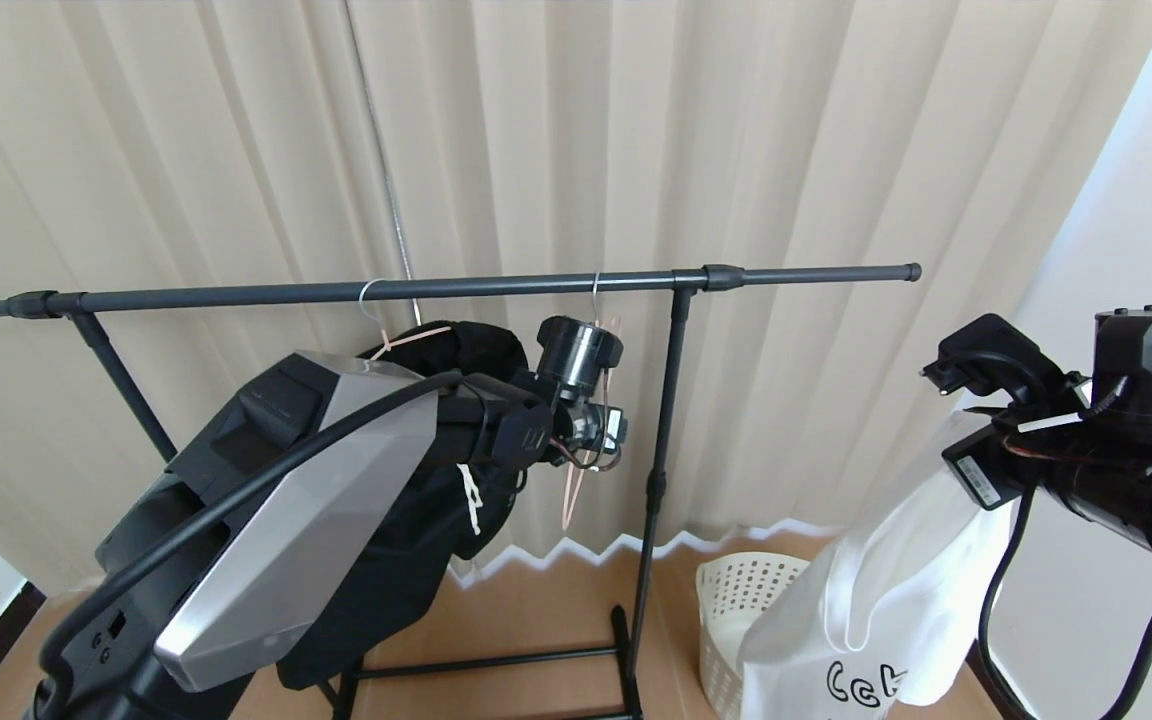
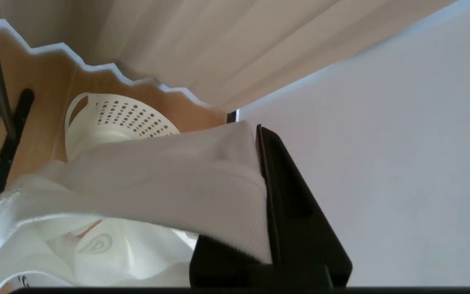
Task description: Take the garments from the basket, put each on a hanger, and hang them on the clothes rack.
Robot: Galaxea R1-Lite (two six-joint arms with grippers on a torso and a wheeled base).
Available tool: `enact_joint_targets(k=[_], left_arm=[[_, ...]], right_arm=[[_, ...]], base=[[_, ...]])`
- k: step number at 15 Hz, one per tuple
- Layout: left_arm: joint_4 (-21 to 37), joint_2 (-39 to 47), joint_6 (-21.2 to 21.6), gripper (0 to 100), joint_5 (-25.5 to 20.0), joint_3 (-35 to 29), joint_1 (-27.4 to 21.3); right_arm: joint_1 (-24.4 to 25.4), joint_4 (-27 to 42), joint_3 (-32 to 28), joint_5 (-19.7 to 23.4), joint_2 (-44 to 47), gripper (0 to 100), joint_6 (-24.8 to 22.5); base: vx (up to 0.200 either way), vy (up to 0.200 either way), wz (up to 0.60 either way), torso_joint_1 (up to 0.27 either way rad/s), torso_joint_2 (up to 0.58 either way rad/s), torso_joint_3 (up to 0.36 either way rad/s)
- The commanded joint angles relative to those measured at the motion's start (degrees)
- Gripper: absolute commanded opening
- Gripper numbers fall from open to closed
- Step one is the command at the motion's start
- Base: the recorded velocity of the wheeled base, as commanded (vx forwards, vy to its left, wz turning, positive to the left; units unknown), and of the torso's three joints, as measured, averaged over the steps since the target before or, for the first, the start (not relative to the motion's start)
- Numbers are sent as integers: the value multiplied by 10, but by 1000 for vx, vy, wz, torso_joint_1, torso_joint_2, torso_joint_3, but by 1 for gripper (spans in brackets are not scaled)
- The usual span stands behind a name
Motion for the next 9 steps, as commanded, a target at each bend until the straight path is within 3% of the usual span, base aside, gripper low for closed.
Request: enact_joint_targets(k=[1, 7, 9], left_arm=[[0, 4, -1, 0, 1, -2, -1], [-1, -5, -16, 0, 60, -5, 6], [-1, -18, -20, 0, 61, -2, 4]], right_arm=[[1, 0, 1, 0, 1, 0, 0], [2, 0, 2, 0, 1, 0, 0], [2, 0, 1, 0, 1, 0, 0]], base=[[0, 0, 0, 0, 0, 0], [0, 0, 0, 0, 0, 0], [0, 0, 0, 0, 0, 0]])
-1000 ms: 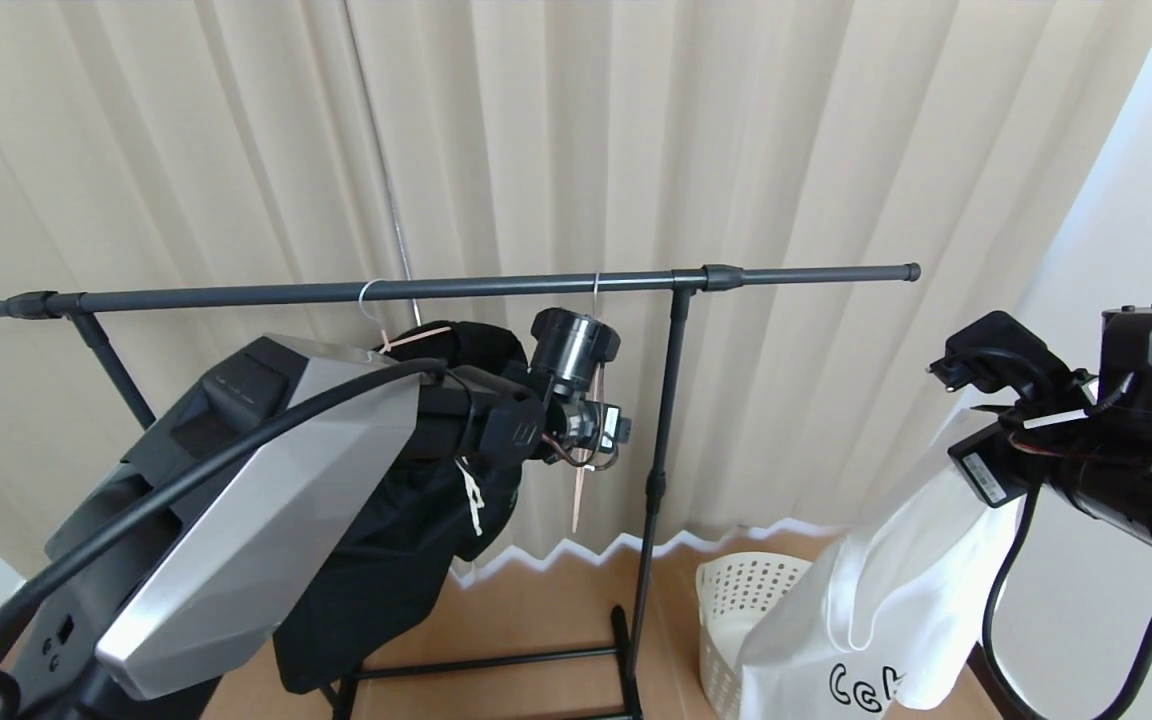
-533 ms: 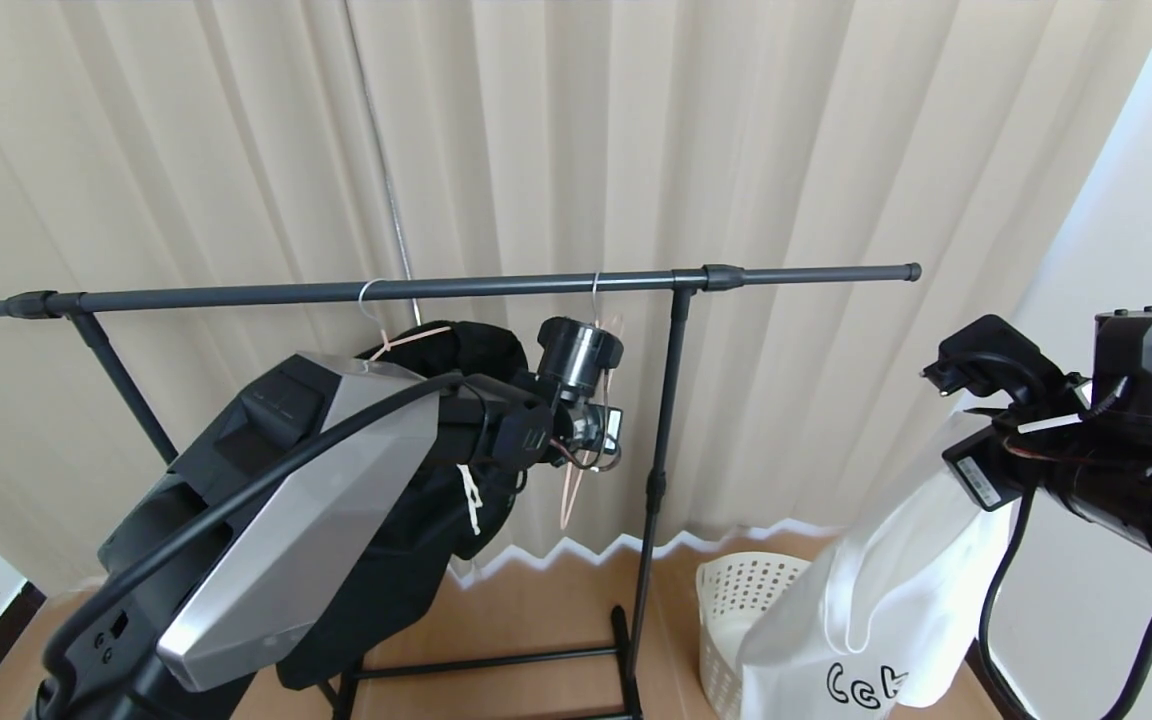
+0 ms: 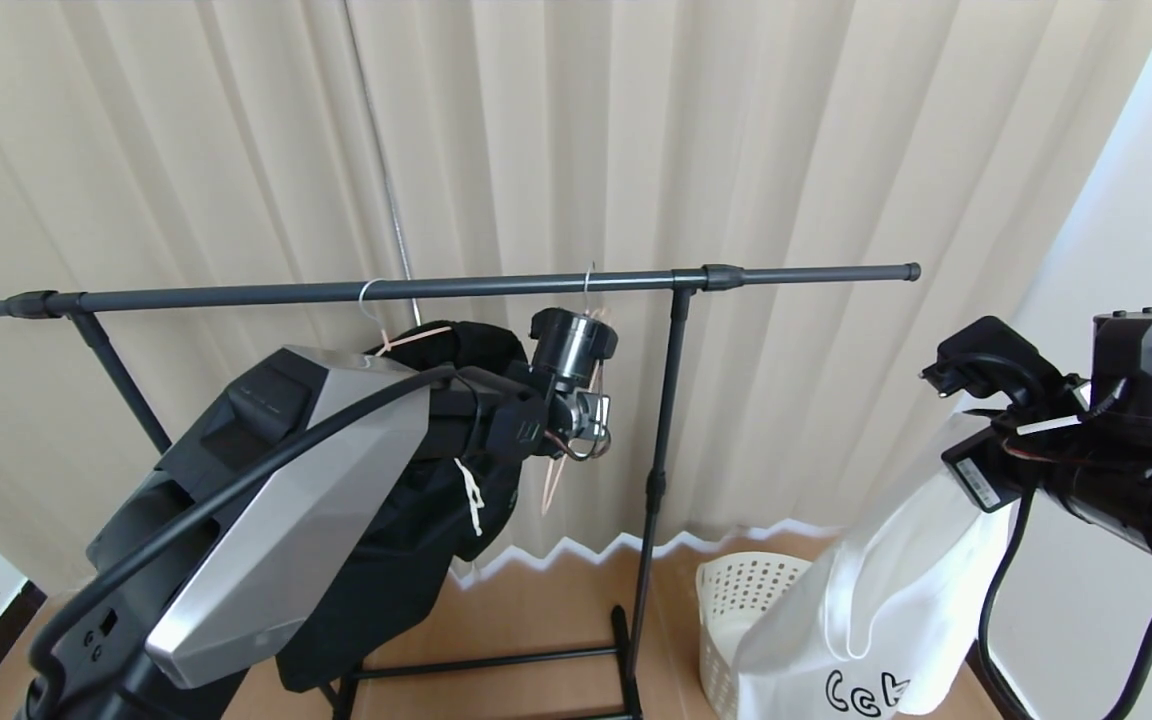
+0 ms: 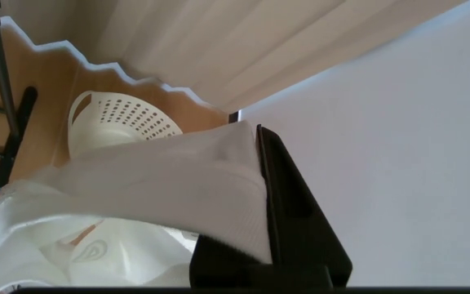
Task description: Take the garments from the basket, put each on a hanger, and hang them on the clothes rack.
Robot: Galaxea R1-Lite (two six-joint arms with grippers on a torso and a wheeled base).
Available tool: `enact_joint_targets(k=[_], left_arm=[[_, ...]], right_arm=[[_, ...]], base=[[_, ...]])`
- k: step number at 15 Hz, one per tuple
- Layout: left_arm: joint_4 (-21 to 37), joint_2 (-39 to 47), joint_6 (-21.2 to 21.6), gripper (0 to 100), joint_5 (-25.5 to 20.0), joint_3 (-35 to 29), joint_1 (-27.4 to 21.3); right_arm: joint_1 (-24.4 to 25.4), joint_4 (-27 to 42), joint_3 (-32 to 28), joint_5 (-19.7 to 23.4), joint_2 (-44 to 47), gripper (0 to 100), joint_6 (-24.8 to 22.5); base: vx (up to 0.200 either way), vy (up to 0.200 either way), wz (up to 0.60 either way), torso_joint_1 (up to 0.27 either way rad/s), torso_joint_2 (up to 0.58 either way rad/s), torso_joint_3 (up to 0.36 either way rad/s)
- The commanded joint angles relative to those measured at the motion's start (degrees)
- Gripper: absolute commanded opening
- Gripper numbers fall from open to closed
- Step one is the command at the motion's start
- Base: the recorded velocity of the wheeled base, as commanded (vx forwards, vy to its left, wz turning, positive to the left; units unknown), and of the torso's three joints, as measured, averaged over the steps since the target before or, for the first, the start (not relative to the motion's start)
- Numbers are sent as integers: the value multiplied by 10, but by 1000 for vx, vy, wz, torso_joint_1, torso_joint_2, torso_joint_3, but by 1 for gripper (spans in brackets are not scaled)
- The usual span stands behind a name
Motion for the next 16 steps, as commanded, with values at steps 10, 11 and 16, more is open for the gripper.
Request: enact_joint_targets(k=[10, 11, 16], left_arm=[[-66, -126, 5, 0, 0, 156, -26], [-79, -140, 9, 0, 0, 184, -29], [-161, -245, 19, 0, 0, 363, -33]], right_arm=[[0, 0, 0, 0, 0, 0, 0], [0, 0, 0, -1, 0, 0, 0], [22, 0, -2, 1, -1, 0, 9]], base=[[0, 0, 0, 0, 0, 0], [0, 0, 0, 0, 0, 0], [0, 0, 0, 0, 0, 0]])
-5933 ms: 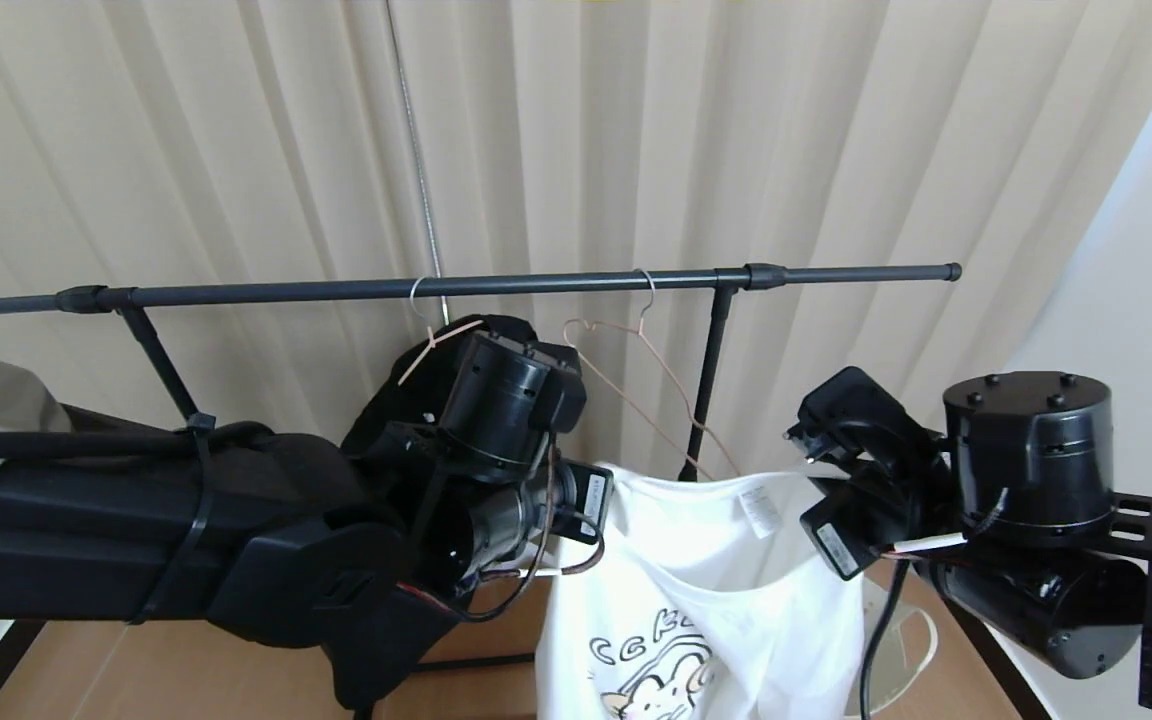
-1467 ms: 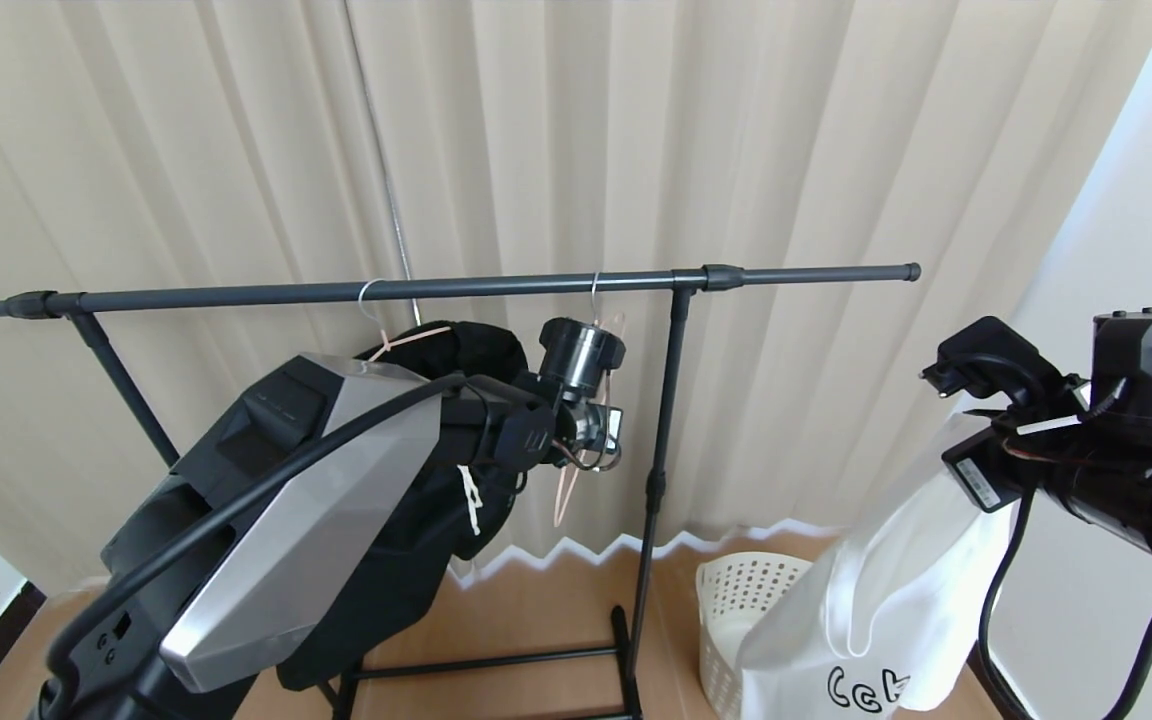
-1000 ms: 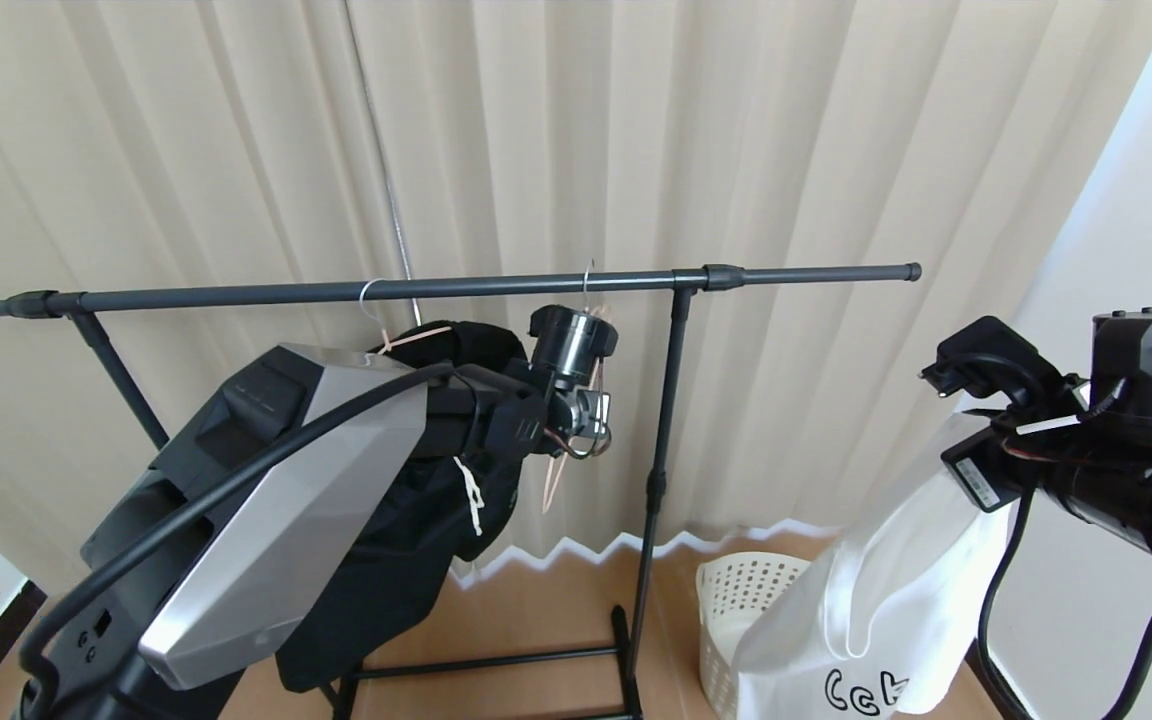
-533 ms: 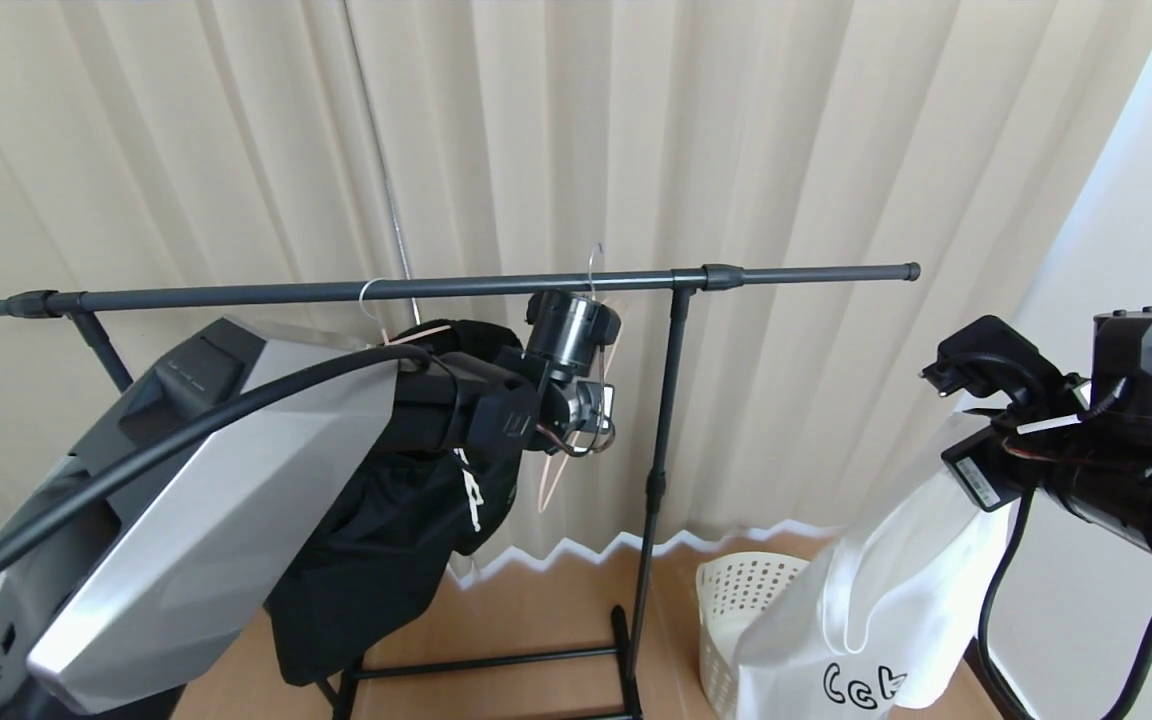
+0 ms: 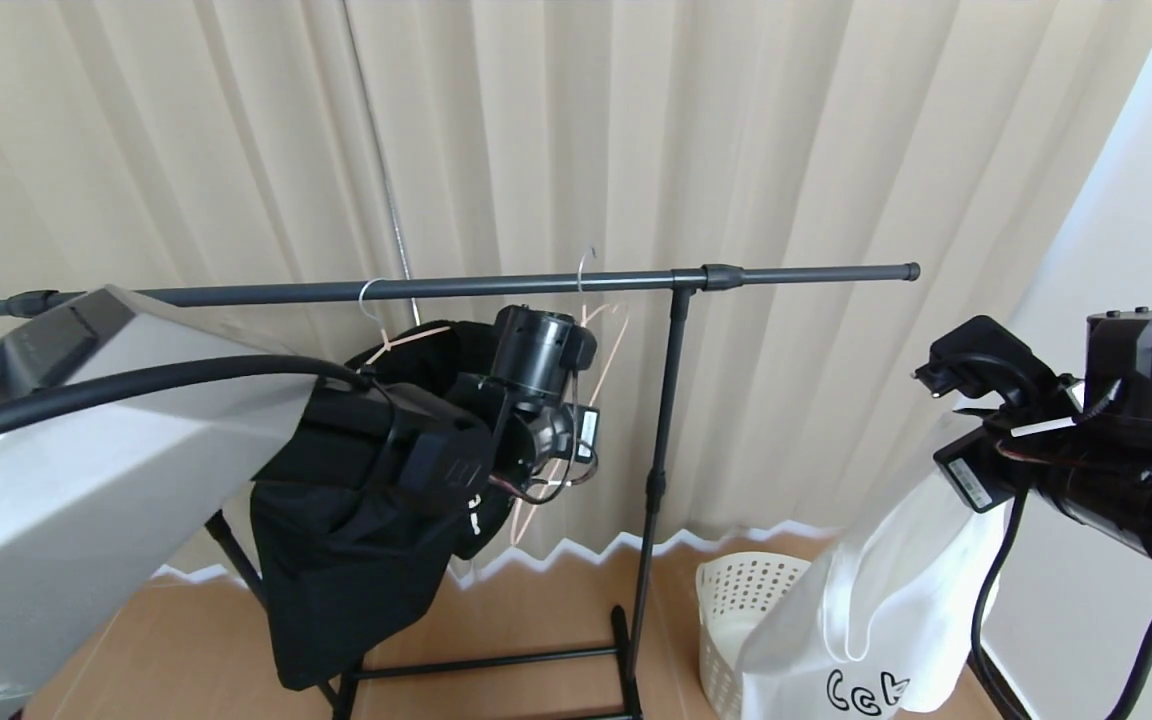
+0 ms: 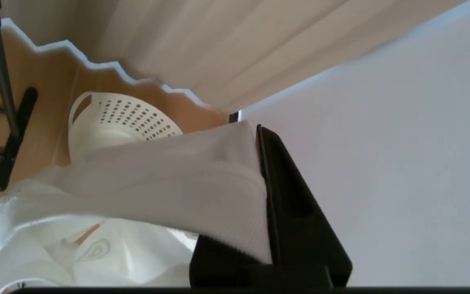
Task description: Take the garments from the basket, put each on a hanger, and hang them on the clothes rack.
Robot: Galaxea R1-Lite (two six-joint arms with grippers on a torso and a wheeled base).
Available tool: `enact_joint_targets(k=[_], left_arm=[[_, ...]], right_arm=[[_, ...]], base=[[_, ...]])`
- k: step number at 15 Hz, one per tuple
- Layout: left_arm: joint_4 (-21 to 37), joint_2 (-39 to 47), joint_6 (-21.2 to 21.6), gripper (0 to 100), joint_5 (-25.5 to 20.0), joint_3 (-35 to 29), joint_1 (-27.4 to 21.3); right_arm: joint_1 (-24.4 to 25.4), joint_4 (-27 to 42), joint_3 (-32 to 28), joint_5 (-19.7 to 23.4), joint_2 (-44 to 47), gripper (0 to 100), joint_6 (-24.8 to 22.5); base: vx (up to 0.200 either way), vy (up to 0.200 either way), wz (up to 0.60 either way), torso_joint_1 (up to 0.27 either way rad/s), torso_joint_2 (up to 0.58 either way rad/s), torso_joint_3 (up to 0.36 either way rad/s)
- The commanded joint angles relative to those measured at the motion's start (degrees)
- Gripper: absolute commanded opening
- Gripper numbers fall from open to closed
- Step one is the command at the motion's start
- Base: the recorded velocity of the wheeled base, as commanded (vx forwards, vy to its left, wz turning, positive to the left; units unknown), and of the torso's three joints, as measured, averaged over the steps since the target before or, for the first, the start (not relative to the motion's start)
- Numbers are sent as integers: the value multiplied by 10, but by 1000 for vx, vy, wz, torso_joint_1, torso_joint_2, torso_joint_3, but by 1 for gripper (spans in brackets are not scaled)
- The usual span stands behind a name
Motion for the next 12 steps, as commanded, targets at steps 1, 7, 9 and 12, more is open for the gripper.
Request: enact_joint_targets(k=[1, 7, 9, 12], left_arm=[[-44, -81, 3, 0, -1, 104, -1], [-282, -227, 75, 0, -37, 439, 4], [-347, -266, 113, 0, -98, 523, 12], [-405, -305, 149, 0, -193, 605, 44]], right_arm=[[17, 0, -1, 0, 1, 0, 9], [106, 0, -29, -15, 8, 0, 88], [139, 0, -49, -55, 19, 0, 91], [144, -7, -91, -99, 69, 0, 93]], base=[[0, 0, 0, 0, 0, 0], [0, 0, 0, 0, 0, 0], [0, 0, 0, 0, 0, 0], [0, 0, 0, 0, 0, 0]])
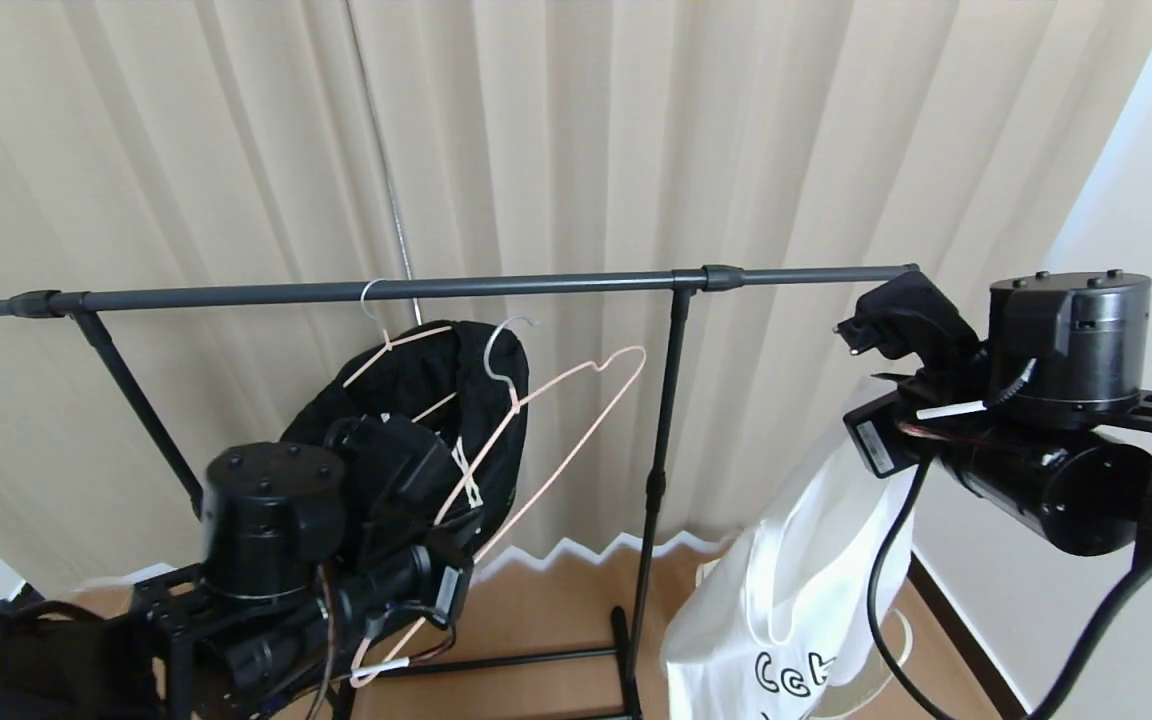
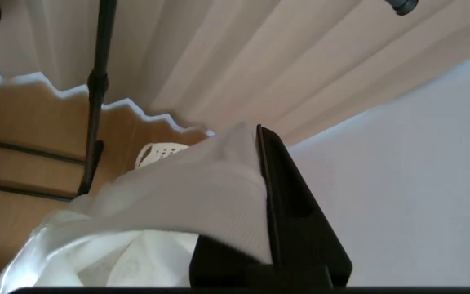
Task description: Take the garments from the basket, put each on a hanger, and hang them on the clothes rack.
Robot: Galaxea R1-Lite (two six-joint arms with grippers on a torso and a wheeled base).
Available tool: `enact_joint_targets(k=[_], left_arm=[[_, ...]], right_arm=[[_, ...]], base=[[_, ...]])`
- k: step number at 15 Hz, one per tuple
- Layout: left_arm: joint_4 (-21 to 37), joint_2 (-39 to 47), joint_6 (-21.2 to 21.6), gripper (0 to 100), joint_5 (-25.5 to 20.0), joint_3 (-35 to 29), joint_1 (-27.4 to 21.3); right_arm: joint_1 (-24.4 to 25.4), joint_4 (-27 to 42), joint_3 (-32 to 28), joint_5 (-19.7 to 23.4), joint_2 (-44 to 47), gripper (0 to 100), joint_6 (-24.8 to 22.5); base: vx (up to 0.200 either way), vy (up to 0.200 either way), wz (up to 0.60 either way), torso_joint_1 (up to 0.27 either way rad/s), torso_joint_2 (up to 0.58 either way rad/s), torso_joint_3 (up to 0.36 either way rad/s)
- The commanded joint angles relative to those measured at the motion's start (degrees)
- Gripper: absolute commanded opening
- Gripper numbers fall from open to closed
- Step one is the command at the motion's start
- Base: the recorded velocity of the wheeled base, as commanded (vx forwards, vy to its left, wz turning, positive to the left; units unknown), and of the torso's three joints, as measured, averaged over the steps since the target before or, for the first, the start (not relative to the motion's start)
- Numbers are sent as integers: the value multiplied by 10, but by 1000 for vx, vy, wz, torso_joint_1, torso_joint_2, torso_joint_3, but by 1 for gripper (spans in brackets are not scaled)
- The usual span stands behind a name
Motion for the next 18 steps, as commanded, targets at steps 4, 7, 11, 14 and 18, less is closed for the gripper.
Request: enact_joint_targets(k=[4, 7, 11, 14, 18], left_arm=[[-38, -65, 48, 0, -132, 106, 46], [-45, -66, 54, 0, -178, 126, 42], [-72, -61, 52, 0, -223, 140, 39], [-74, -41, 52, 0, -228, 145, 13], [-101, -1, 44, 0, -228, 146, -17]], right_arm=[[5, -84, -22, -44, 84, 0, 25], [4, -86, -35, -49, 99, 0, 37], [4, -87, -67, -66, 134, 0, 64], [8, -87, -78, -69, 137, 0, 77], [35, -87, -86, -70, 150, 0, 107]], base=[[0, 0, 0, 0, 0, 0], [0, 0, 0, 0, 0, 0], [0, 0, 0, 0, 0, 0], [0, 0, 0, 0, 0, 0], [0, 0, 0, 0, 0, 0]])
